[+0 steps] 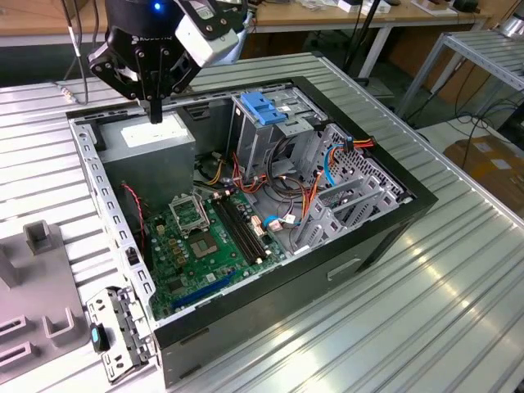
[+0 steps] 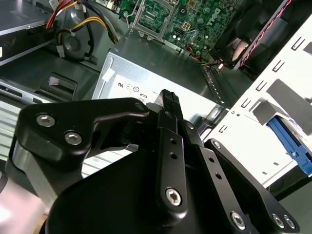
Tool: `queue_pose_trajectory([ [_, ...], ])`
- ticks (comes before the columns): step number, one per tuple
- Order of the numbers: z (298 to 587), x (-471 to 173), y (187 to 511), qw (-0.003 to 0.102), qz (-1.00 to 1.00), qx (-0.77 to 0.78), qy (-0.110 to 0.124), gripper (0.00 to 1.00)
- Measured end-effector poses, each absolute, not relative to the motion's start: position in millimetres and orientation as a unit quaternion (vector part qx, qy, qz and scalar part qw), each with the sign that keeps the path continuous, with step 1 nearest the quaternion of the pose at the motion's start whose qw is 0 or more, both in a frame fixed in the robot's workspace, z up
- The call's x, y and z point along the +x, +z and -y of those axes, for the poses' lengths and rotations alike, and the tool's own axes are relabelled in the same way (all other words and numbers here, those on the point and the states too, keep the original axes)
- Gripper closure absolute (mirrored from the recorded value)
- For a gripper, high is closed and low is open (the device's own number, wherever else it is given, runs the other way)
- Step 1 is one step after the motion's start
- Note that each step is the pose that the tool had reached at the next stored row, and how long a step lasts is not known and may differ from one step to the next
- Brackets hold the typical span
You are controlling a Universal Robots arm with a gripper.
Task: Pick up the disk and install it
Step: 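Reach for the disk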
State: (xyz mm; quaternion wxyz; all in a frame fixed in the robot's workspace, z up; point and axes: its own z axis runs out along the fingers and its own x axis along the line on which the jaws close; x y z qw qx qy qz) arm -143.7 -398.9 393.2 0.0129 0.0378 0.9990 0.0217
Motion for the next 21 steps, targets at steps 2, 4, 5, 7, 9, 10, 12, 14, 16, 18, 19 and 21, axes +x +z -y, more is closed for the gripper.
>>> queue_pose_trajectory([
  [2,399,-146,393,0.013,-0.999,0.038,0.022,0.89],
  [4,399,-147,393,0.013,-0.999,0.038,0.022,0.89],
  [5,399,-147,393,0.013,-0.999,0.038,0.022,0.89],
  [7,399,-149,393,0.013,-0.999,0.038,0.022,0.89],
  [9,399,-150,393,0.013,-0.999,0.038,0.022,0.89],
  [10,399,-151,393,0.013,-0.999,0.038,0.022,0.89],
  [12,399,-154,393,0.013,-0.999,0.038,0.022,0.89],
  [14,399,-156,393,0.013,-0.999,0.038,0.022,0.89],
  [16,399,-157,393,0.013,-0.999,0.038,0.022,0.89],
  [18,399,-159,393,0.013,-0.999,0.038,0.022,0.89],
  [19,399,-160,393,0.013,-0.999,0.038,0.022,0.89],
  [21,399,-161,393,0.013,-0.999,0.038,0.022,0.89],
])
